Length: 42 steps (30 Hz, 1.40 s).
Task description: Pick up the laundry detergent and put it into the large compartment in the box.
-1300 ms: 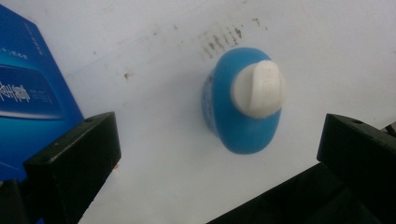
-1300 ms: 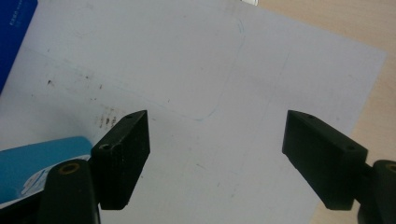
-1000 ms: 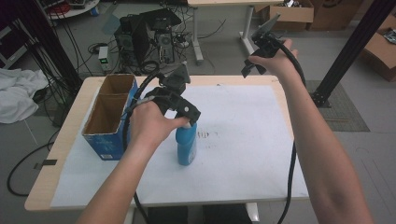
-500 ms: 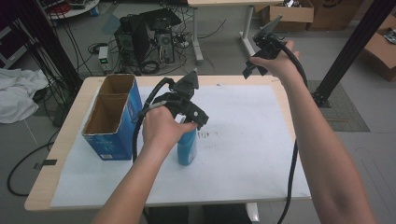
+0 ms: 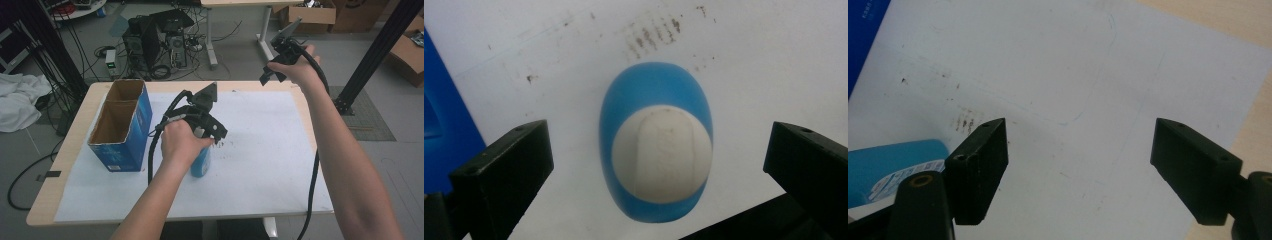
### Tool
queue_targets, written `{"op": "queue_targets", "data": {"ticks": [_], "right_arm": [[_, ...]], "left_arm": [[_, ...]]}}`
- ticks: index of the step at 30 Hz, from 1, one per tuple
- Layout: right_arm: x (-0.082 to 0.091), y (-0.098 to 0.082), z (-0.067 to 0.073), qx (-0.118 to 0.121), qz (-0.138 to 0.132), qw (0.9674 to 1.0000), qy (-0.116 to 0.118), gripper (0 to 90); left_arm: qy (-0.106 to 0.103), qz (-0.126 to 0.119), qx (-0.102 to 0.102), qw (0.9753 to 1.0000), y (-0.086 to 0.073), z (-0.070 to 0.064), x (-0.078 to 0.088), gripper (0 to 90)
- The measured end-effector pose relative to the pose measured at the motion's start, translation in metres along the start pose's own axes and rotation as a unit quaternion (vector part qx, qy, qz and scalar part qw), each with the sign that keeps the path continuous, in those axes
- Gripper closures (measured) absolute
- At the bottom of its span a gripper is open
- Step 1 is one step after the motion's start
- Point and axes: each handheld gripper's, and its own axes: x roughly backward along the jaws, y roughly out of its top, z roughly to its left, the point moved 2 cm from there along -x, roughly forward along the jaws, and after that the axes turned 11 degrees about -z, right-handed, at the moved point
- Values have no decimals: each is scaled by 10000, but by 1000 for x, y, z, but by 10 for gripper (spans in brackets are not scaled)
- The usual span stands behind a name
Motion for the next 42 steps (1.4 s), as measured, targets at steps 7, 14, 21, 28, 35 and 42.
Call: {"op": "queue_targets", "data": {"ticks": [7,14,21,28,35,42], "right_arm": [[-1,-2,-3,-10,12,10000,13,231],[-2,-5,-6,-40,14,10000,30,232],[-3,-5,-6,-22,14,10000,49,231],[-4,-5,-5,-3,17,10000,58,231],[-5,-7,-6,-16,33,10000,61,232],[-5,-7,-6,-36,23,10000,71,232]], "left_arm": [[93,92,-49,9999,0,-2,-7,1],[110,169,-50,9998,-1,-4,-15,1],[192,231,-42,9995,0,-3,-22,6],[235,245,-32,9994,0,-2,-25,55],[230,279,-4,9993,1,0,-25,113],[228,344,-61,9991,1,-2,-26,161]]}}
